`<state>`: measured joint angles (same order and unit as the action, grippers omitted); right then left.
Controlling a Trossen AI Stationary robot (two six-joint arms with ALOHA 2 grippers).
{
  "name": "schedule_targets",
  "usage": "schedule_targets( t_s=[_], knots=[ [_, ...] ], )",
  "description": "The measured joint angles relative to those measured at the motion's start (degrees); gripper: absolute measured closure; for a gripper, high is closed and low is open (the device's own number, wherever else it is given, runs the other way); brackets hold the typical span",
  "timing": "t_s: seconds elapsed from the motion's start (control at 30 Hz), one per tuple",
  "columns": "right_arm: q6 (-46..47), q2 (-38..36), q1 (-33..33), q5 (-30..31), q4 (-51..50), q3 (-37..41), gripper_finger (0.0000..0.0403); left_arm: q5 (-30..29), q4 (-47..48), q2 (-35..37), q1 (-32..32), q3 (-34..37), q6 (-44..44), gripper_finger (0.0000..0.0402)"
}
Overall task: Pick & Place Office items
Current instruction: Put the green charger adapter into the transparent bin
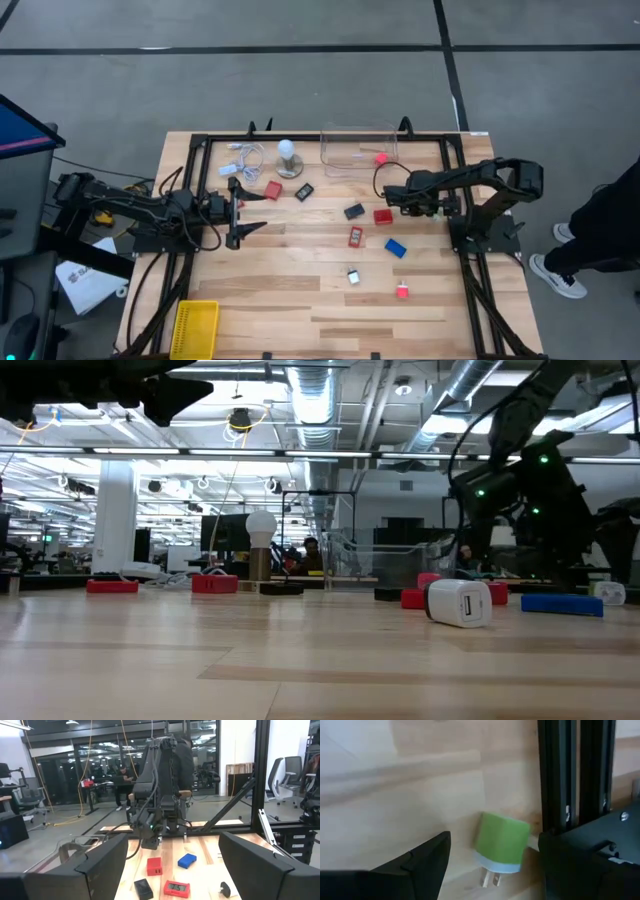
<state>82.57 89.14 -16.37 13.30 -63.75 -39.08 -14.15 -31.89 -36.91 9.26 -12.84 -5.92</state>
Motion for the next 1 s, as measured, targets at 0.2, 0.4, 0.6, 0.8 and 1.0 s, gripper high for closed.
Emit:
schedule_targets(
  t_s=[0.2, 0.4, 0.6, 0.8, 1.0],
  knots=[
    [1.19, -5.87, 1.03, 0.55, 5.8, 5.38, 0.0109, -0.02, -0.03, 0.0, 0.0, 0.0, 0.14, 0.0092],
    [1.66, -10.23, 0.74, 0.61, 9.27, 5.84, 0.0114, -0.07, -0.24, 0.0, 0.01, 0.0, 0.19, 0.0092],
    [0.07, -9.14, -0.15, 0.48, 11.73, 5.7, 0.0149, 0.03, -0.07, 0.0, 0.07, 0.0, 0.21, 0.0092],
    [-2.07, -6.58, -0.39, -0.59, 13.79, 5.52, 0.0212, 0.04, -0.06, 0.0, 0.07, 0.01, 0.21, 0.0092],
    [-0.25, -7.86, 3.26, 0.19, 15.31, 5.72, 0.0247, 0.07, -0.08, 0.0, 0.07, 0.02, 0.23, 0.0092]
  ],
)
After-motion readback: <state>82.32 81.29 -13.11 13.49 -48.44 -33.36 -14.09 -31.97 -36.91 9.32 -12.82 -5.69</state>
